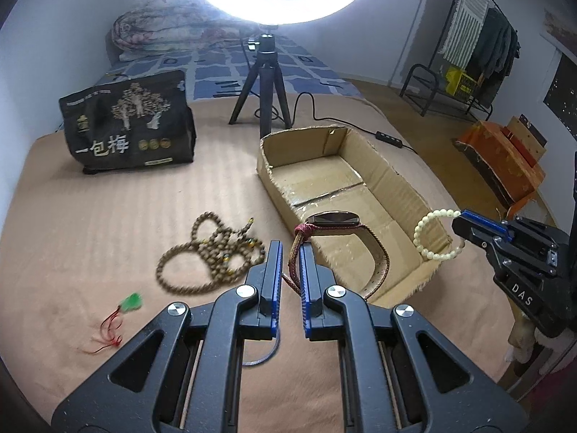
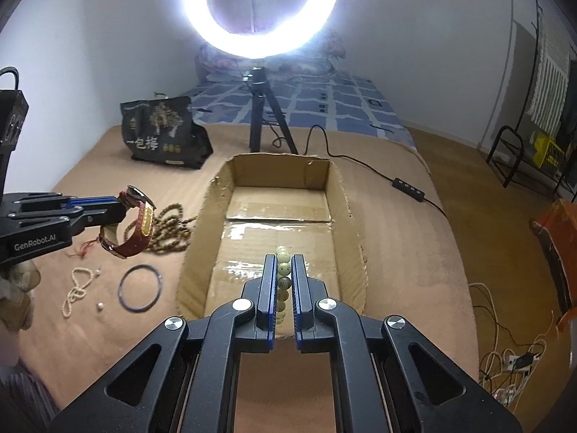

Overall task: Organize jewelry
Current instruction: 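Carry bracelet and watch into the cardboard box and open both tools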

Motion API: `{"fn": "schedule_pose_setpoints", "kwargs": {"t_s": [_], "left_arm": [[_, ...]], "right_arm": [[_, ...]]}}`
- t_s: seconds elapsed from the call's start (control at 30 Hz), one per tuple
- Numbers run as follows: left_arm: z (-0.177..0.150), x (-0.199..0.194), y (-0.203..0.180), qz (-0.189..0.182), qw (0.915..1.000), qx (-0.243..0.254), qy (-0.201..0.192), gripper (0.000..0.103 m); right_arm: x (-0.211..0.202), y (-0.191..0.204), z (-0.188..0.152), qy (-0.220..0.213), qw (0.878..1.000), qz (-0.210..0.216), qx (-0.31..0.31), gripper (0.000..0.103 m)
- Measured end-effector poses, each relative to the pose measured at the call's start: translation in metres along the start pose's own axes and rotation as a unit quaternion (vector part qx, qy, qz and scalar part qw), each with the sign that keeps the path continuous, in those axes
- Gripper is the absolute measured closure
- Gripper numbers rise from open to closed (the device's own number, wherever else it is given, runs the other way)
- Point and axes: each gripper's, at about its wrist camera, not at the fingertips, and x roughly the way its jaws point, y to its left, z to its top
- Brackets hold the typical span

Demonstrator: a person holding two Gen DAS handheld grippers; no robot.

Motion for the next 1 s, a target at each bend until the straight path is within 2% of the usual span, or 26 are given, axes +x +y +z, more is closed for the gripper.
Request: {"fn": "schedule_pose_setpoints", "kwargs": {"t_s": [0.5,0.93,0.97,1.0], "left_arm": [[0.017,0.046,-0.013,0.003,0.9998,-0.008,0.015,0.096],[0.019,0.05,-0.022,0.014,0.9998,0.004,0.013,0.095],[0.019,0.049,-0.023,0.015,0.9998,0.007,0.011,0.092],[0.02,0.048,-0.024,0.015,0.9998,0.008,0.011,0.091]], "right_arm": [[0.03,-0.023,0.003,0.011,0.999,0.012,0.031,0.097],[0.032,-0.025,0.001,0.013,0.999,0.009,0.036,0.096],[0.031,-0.025,0.001,0.012,0.999,0.008,0.036,0.094],[0.031,-0.025,0.001,0.012,0.999,0.006,0.036,0.088]]}}
